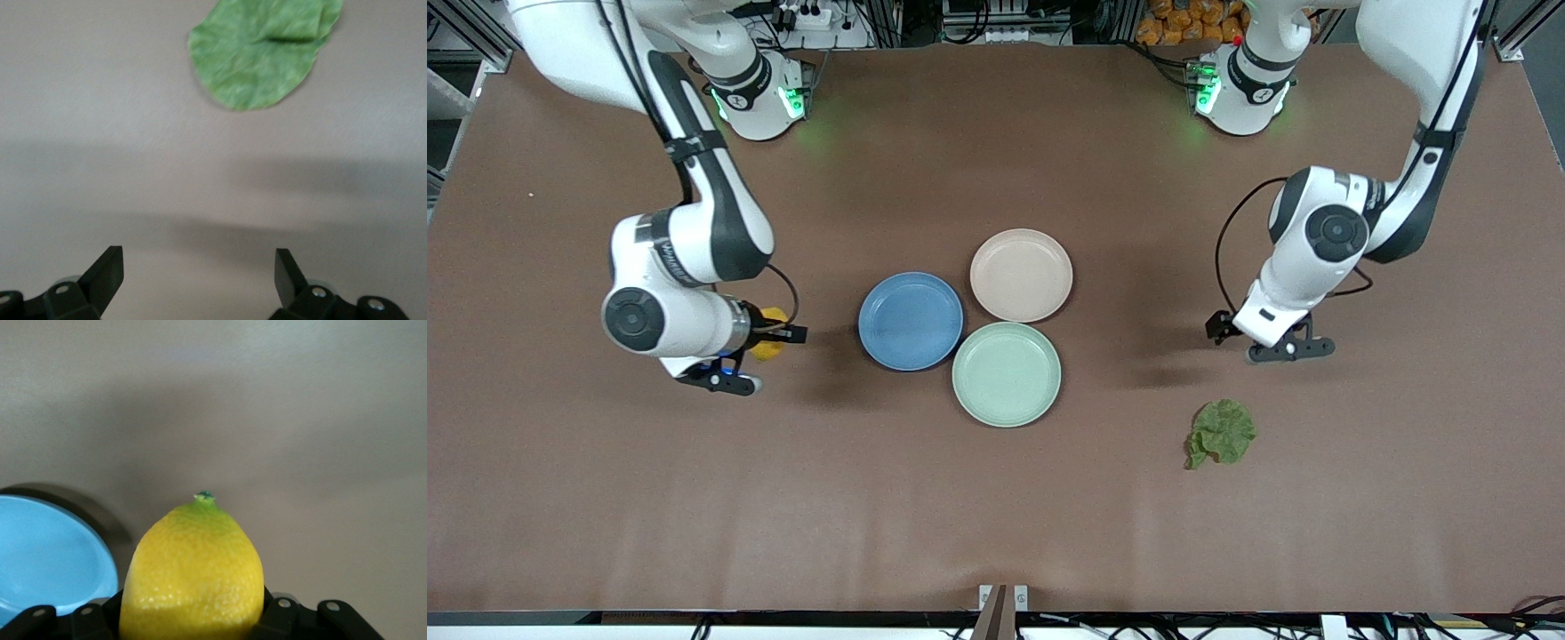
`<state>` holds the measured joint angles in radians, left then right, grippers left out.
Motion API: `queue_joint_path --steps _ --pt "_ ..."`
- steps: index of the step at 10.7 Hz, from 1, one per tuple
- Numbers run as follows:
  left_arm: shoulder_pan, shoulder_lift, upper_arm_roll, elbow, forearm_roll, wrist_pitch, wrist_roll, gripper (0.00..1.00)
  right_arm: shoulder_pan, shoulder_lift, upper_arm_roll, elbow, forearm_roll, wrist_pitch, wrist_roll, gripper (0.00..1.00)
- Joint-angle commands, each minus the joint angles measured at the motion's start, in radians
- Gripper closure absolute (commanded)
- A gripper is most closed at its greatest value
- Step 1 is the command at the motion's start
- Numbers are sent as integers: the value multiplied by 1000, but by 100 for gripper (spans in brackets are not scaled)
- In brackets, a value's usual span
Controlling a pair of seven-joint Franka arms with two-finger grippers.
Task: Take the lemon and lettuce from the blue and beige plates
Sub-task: 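Release the lettuce on the table and raise the left gripper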
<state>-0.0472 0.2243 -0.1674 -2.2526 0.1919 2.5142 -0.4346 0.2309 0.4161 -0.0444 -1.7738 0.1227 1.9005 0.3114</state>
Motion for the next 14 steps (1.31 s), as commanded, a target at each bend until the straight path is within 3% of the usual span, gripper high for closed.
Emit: queue_joint_path --steps 1,5,8,10,13,14 --pt "9 -112 -6 -128 -20 23 5 0 -70 -39 14 1 -18 -50 -92 70" --pt "7 -195 -6 -221 -20 22 5 0 -140 -49 14 -22 -69 -51 -184 70" --pt "7 -236 -14 -256 -22 17 14 0 -156 -94 14 -148 -71 81 -221 70" --pt "10 -259 -12 -219 -22 -15 90 0 -166 -118 14 -234 -77 178 -239 70" --pt "12 -276 -17 -57 -23 -286 169 0 -211 -126 14 -318 -98 279 -314 70" --pt "12 -296 -17 -11 -38 -373 200 0 -237 -126 14 -372 -98 367 -346 70"
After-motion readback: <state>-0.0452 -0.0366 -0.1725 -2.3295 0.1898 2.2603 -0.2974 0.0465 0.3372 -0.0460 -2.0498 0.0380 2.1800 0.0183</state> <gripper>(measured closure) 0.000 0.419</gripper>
